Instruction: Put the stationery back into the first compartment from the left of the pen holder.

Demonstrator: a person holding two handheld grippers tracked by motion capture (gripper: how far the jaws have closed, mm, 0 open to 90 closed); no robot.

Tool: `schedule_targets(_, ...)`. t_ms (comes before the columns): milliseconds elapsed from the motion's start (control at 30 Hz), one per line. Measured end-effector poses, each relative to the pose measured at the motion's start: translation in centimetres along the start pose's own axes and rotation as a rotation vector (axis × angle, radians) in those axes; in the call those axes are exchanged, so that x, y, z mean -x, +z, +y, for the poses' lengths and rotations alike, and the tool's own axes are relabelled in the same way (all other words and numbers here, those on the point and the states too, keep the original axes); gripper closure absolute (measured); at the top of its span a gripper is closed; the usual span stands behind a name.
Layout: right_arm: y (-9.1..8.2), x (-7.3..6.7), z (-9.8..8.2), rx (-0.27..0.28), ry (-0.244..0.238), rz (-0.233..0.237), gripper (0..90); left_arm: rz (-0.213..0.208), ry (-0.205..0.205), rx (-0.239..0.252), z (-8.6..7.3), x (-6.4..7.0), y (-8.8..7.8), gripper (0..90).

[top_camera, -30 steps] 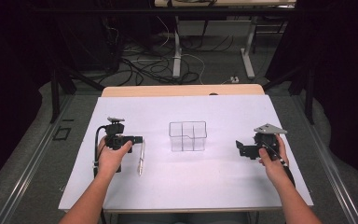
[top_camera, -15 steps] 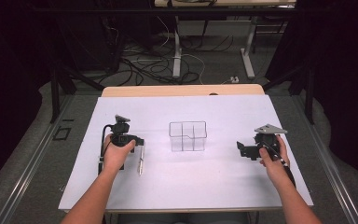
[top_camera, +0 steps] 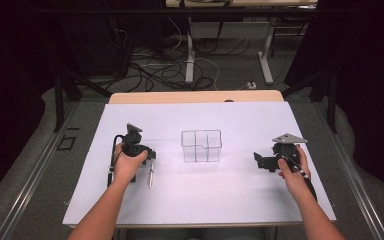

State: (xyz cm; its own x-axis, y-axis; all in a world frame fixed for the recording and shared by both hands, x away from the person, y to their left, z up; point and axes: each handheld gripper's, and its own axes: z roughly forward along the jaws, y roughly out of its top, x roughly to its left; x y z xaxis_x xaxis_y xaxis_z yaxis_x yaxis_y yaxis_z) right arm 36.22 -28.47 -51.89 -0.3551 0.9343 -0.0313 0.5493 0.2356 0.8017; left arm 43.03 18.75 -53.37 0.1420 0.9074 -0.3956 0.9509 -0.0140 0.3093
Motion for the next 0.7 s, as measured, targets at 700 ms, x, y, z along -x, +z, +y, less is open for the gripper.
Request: schedule_targets(700,0.09,-0.08,-0.04,-0.011,-0.008,0.004,0.0,0.011,-0.025,-0.047,-0.01,0.00,0.19,78.6)
